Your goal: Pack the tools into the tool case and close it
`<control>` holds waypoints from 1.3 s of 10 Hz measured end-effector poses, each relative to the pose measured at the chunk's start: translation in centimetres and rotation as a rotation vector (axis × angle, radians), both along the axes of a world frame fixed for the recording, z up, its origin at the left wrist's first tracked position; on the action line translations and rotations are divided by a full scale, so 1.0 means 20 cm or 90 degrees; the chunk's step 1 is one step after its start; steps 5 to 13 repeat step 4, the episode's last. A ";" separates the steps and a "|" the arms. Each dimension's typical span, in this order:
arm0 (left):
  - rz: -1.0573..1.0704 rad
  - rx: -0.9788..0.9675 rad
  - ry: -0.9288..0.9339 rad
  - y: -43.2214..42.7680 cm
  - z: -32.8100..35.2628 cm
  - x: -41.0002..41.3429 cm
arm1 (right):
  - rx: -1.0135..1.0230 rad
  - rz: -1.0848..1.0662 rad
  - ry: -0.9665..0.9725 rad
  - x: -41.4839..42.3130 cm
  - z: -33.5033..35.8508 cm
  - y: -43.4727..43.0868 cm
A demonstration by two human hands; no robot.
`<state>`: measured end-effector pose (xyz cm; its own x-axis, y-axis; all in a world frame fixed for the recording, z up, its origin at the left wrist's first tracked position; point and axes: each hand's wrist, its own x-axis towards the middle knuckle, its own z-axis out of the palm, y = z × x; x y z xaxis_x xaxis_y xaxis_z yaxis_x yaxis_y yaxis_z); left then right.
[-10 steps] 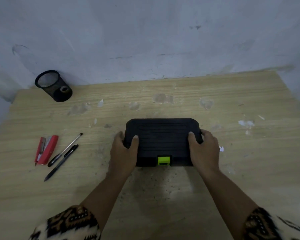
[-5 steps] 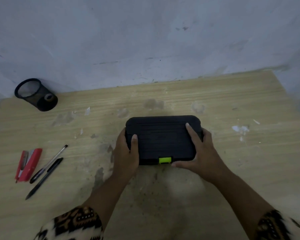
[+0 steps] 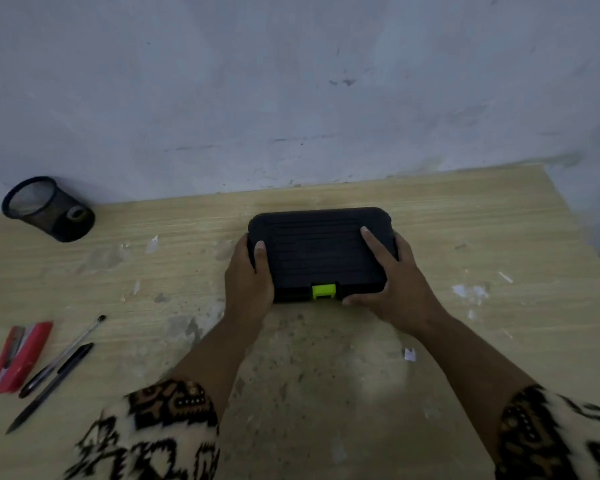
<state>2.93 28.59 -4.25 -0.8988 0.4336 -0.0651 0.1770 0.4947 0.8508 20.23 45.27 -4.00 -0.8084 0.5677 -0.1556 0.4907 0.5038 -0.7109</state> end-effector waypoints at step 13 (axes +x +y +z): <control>0.007 -0.066 0.081 -0.04 0.15 -0.14 | 0.256 -0.014 -0.023 -0.16 0.21 -0.04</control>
